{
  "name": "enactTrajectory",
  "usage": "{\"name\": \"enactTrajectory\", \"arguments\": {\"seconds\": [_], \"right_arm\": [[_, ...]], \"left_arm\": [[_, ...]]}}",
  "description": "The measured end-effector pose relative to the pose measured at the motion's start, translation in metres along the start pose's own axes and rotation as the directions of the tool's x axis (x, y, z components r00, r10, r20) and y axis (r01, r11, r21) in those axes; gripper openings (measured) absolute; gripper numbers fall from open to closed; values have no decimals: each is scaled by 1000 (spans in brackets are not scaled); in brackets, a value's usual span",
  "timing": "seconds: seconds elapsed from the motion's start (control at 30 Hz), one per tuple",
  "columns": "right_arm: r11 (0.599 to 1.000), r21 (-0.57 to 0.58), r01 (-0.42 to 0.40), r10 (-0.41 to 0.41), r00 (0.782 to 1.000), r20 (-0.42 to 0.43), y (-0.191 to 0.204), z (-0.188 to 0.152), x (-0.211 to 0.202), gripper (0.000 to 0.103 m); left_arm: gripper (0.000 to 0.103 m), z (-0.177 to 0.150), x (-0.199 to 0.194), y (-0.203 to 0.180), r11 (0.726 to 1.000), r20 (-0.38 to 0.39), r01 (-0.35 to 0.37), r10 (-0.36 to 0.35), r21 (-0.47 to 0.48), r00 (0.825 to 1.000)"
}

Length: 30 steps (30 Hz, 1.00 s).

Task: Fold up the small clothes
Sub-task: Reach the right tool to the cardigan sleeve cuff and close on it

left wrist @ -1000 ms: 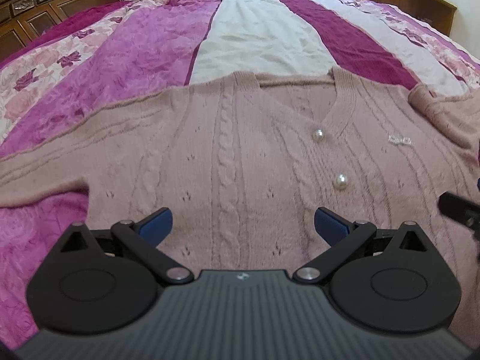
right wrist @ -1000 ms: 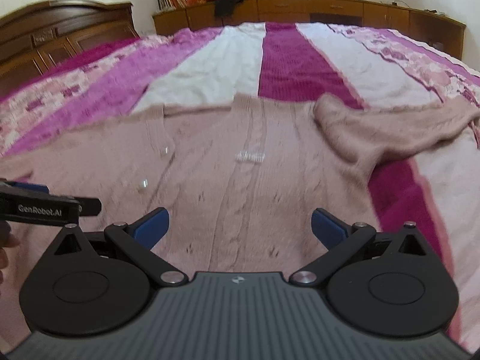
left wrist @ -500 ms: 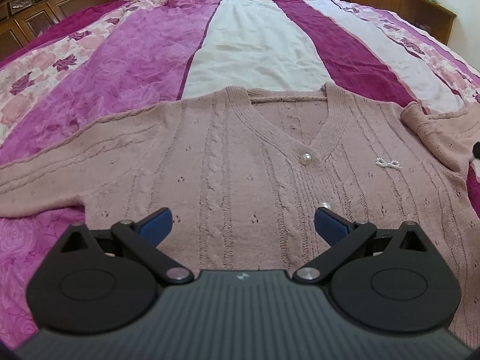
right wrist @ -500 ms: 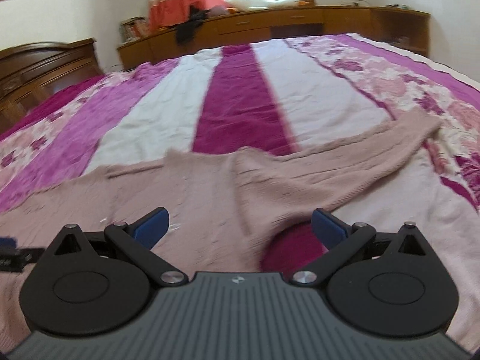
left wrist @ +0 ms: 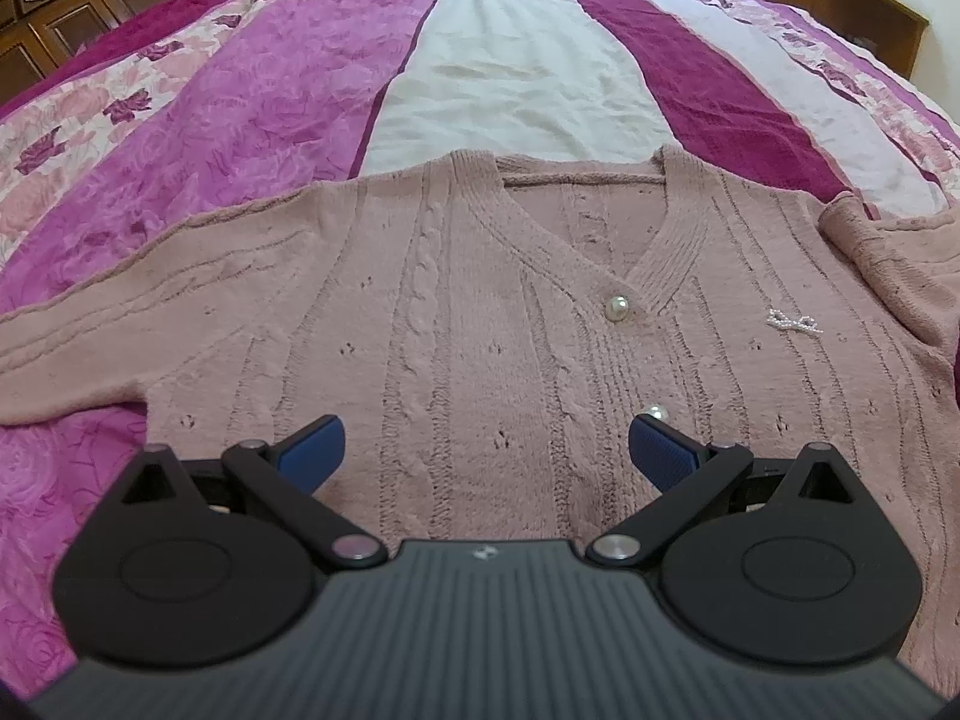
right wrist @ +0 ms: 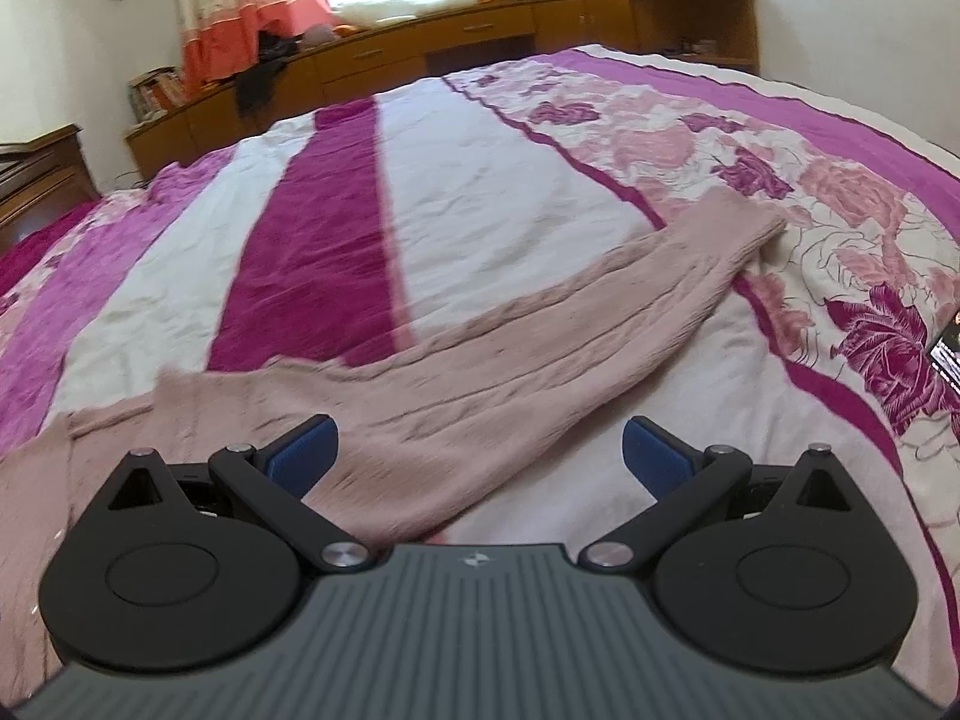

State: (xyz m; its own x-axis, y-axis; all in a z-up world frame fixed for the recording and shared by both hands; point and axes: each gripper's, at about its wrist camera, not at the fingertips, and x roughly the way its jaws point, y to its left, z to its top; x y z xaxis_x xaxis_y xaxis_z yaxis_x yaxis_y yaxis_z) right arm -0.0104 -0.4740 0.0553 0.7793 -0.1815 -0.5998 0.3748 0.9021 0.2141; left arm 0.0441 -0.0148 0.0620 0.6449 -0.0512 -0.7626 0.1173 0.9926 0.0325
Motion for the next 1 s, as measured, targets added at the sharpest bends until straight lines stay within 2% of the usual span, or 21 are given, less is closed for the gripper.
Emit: {"name": "enactTrajectory", "arguments": {"seconds": [0.47,0.67,0.83,0.9,0.97,1.0], "right_arm": [[995,86,54,-54,999,-11,-29,18,54,103],[993,106,48,-49,999,3,-38,25,73,103],[984,176,29,-34,999,26,-51,30,90,103],[979,203,18,-27,999,40,-55,33,95,99],[975,221,23,-35,998,50,-58,35,98,91],[974,224,26,-39,998,53,-58,37,100,84]], "left_arm": [[103,1,15,-7,1000,-29,-22,22,8,999],[103,1,20,-7,1000,-41,-27,27,5,999],[103,1,22,-7,999,-47,-33,33,9,998],[103,0,22,-7,999,-47,-37,37,9,998],[103,1,23,-6,999,-48,-40,40,7,998],[103,0,23,-6,999,-48,-40,41,6,998]]}}
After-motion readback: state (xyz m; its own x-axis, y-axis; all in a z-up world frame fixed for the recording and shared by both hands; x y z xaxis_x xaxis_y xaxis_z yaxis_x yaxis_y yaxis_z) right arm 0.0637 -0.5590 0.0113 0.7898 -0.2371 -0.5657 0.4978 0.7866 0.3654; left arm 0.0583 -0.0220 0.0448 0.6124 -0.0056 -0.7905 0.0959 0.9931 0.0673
